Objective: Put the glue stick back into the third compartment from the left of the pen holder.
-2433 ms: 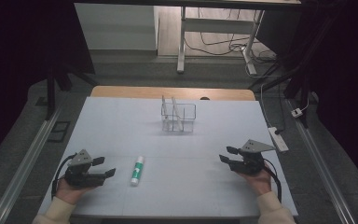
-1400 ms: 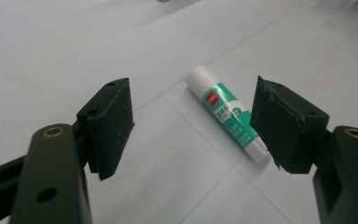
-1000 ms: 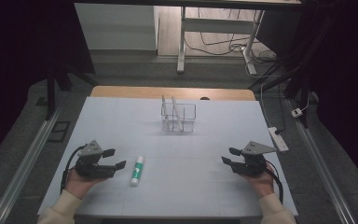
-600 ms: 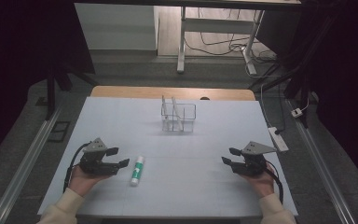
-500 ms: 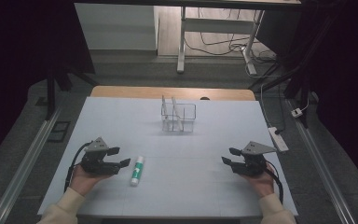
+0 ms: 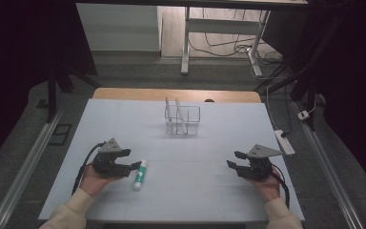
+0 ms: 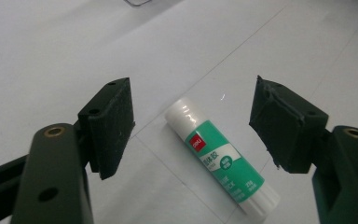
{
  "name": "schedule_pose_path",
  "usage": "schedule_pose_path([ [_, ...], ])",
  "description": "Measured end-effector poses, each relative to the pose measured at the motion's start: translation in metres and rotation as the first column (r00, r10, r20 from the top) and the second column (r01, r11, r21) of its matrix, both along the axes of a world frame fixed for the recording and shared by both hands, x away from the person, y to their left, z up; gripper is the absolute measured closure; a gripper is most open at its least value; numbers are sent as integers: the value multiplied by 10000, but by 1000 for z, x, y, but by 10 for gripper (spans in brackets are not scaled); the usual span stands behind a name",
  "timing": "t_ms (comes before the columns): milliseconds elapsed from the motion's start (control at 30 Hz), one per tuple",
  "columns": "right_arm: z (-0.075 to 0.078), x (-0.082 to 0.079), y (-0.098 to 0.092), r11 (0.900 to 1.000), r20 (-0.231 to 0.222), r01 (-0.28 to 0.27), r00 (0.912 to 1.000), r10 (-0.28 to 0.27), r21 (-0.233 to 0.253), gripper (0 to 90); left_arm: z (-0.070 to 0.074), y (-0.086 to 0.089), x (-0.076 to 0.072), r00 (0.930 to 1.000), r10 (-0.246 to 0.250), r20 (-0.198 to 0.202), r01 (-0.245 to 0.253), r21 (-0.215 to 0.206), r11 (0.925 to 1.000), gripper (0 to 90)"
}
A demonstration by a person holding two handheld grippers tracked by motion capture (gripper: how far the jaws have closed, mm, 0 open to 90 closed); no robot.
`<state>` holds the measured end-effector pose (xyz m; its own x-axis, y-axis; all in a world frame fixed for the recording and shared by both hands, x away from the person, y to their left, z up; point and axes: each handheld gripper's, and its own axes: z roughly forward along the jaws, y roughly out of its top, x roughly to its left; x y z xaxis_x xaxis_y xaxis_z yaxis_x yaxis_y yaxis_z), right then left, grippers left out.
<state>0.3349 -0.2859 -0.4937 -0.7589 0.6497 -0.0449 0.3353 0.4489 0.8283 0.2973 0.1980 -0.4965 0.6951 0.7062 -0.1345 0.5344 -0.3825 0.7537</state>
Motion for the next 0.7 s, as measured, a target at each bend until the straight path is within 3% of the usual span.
schedule_pose_path([
  [300, 0, 0, 0, 10000, 21, 46, 10000, -46, -72, 473, 0, -12, 9, 9999, -62, -90, 65, 402, 9992, 302],
  [700, -1, 0, 1, 9999, 19, 40, 10000, -40, -149, 470, -1, -24, 21, 9980, 100, -623, -34, 1059, 9944, 302],
])
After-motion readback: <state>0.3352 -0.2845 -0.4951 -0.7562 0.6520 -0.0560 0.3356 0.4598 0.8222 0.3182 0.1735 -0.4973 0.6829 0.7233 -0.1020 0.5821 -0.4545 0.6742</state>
